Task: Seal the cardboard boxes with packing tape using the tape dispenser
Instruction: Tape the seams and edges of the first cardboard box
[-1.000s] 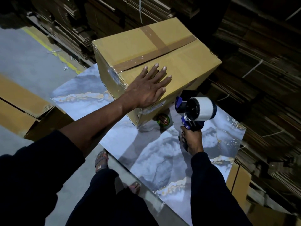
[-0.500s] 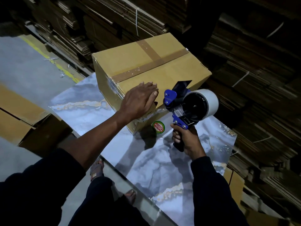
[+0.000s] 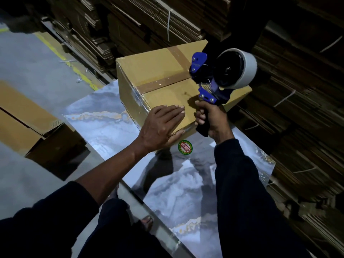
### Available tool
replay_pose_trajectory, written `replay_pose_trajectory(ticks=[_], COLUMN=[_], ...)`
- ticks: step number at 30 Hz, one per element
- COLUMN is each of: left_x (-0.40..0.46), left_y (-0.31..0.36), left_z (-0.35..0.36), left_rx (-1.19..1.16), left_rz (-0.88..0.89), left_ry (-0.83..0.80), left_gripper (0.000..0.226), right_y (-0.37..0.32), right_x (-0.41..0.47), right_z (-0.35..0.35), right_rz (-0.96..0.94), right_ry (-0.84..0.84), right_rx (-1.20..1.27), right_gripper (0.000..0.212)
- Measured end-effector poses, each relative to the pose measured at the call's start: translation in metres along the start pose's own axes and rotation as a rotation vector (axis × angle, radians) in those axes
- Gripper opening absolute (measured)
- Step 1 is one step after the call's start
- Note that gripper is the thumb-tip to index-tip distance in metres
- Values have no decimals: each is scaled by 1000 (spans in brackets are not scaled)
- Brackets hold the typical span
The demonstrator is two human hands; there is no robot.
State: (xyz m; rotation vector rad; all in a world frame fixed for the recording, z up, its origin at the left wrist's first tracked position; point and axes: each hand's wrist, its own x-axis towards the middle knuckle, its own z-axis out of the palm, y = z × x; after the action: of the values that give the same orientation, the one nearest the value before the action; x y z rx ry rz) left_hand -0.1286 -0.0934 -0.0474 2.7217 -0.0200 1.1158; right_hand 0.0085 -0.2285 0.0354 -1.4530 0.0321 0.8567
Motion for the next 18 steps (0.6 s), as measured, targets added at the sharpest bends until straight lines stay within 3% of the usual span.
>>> replay_pose_trajectory(ticks=[7, 10, 13, 18], left_x=[-4, -4, -7, -12], left_y=[5, 3, 13, 58], left_z=[12, 9, 3, 14], left_rx=[28, -9, -213, -675], left_rz=[-8, -55, -267, -848], left_ry=[62, 19, 74, 281], left_gripper=[48, 83, 123, 114], right_y=[-2, -2, -1, 0], right_x=[10, 10, 10, 12], right_z=[2, 2, 2, 1], right_rz=[-39, -39, -42, -28], right_ry=[24, 34, 24, 14], right_rx=[-116, -121, -107, -106], right_gripper=[40, 39, 38, 40])
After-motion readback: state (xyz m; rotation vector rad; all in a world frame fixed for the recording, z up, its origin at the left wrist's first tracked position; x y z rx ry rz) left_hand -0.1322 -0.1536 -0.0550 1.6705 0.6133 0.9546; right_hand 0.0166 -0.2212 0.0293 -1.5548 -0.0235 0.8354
